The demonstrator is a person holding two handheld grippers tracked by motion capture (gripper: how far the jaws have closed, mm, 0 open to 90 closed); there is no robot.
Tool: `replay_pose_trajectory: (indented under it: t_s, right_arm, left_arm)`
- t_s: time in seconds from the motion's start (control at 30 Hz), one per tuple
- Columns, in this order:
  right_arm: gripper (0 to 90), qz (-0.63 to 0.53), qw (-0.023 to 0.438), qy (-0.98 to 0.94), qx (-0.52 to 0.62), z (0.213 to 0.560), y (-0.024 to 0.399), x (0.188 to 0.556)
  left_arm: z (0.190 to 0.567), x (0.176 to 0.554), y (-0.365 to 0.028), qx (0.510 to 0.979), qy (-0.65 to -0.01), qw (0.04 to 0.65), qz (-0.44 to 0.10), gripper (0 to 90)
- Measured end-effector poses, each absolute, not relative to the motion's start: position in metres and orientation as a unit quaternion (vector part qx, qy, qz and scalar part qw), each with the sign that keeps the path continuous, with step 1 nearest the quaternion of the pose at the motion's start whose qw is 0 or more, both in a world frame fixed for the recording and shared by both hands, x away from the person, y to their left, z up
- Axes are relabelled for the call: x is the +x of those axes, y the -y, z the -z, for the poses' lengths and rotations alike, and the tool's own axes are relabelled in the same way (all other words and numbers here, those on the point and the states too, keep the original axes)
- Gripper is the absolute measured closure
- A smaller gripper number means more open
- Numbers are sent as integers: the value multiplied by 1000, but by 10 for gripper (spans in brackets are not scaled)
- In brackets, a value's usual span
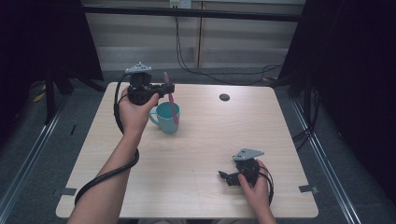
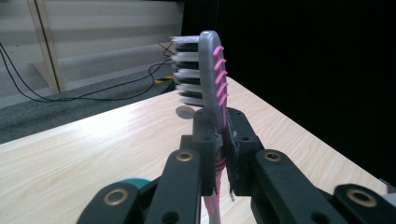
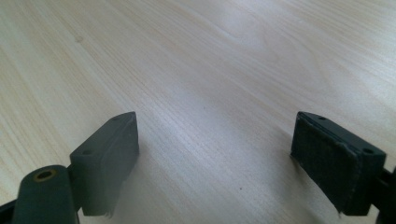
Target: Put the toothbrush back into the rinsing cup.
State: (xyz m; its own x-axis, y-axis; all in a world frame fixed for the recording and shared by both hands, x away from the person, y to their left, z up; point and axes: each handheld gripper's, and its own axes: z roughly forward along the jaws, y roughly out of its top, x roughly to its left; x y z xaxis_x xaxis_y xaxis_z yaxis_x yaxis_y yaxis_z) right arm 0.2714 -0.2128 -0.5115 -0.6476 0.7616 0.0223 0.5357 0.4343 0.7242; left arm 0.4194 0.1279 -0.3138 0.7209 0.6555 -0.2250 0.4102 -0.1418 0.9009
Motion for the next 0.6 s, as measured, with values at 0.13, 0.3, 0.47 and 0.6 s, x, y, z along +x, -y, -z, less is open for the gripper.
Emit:
replay_pose_trajectory:
  t_s: [0.13, 0.3, 0.47, 0.6]
  right_arm:
    - [149, -362, 155, -832, 390, 511, 213, 271]
    - [149, -363, 155, -833, 388, 511, 213, 271]
    - [149, -363, 155, -833, 388, 511, 213, 271]
    - [149, -363, 155, -833, 388, 511, 213, 271]
  left_arm:
    - [314, 424, -128, 745, -358, 551, -118, 841]
    - [317, 431, -129, 744, -364, 548, -120, 841]
    - [318, 437, -129, 742, -370, 546, -123, 841]
    - [317, 441, -129, 739, -373, 546, -126, 841]
